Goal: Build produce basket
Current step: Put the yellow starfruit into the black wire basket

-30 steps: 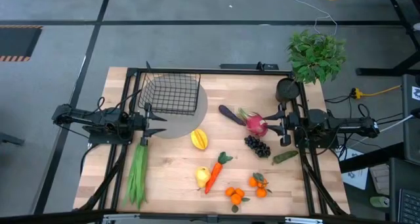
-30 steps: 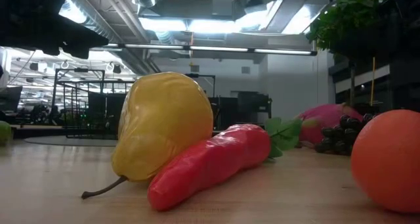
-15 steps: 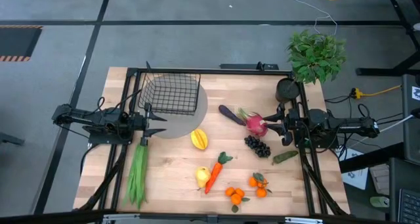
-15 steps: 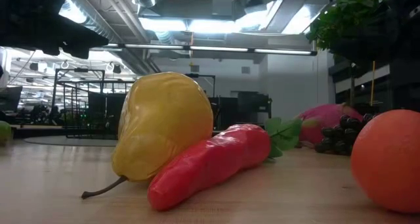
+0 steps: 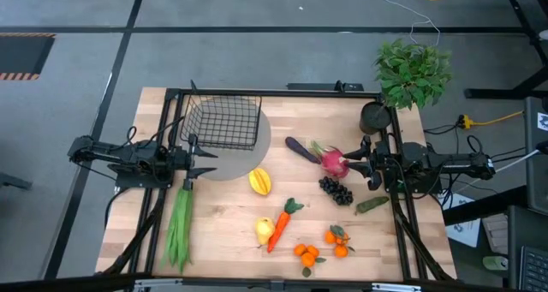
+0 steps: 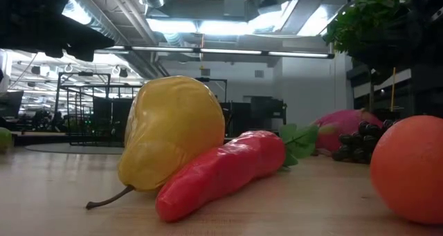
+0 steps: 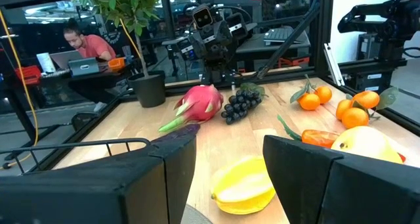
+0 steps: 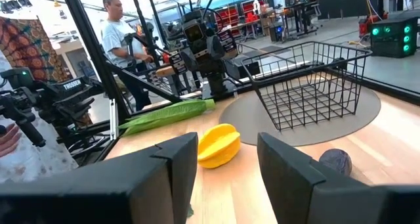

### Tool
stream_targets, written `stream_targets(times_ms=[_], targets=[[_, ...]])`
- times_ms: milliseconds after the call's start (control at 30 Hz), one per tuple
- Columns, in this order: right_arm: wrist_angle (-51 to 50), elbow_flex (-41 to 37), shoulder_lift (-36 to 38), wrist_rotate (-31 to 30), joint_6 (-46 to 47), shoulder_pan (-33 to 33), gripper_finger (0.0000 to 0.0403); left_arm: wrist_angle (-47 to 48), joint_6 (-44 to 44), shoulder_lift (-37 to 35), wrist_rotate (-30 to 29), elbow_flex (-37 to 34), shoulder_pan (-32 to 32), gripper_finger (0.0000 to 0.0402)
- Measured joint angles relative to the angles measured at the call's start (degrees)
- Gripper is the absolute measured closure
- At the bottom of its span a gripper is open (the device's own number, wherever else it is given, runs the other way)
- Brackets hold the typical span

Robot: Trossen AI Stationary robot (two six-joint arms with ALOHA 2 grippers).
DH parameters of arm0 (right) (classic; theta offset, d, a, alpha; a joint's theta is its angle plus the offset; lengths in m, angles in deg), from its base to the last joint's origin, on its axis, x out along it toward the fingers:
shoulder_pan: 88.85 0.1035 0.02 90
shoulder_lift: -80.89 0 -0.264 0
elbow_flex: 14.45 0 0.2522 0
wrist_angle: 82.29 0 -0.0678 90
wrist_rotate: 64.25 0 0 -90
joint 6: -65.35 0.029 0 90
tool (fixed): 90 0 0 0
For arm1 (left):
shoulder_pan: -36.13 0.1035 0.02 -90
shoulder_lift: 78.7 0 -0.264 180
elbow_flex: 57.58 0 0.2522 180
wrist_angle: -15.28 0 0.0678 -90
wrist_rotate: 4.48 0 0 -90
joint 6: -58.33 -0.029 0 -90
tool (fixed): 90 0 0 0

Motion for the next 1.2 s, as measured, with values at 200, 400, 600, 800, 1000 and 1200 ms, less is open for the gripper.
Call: stream_targets(times_ms=[200,400,600,800,1000,1200], targets=[[0.0,0.0,0.0,0.1,-1.5,0.0,0.0247,0.1,-0.5,0.0,0.0,0.0,0.0,0.0232],[0.0,0.0,0.0,1.1,-1.3,0.0,0.0247,0.1,-12.0,0.0,-3.9,0.0,0.0,0.0232],[-0.2,0.0,0.0,1.6,-1.3,0.0,0.0247,0.1,-18.2,0.0,-4.3,0.0,0.0,0.0232],[-0.2,0.0,0.0,1.5,-2.7,0.0,0.0247,0.1,-9.4,0.0,-3.4,0.0,0.0,0.0232],[-0.2,0.0,0.0,1.5,-8.6,0.0,0.0247,0.1,-0.3,0.0,-2.8,0.0,0.0,0.0232],[-0.2,0.0,0.0,1.5,-9.8,0.0,0.0247,0.0,5.0,0.0,-2.8,0.0,0.0,0.0232]])
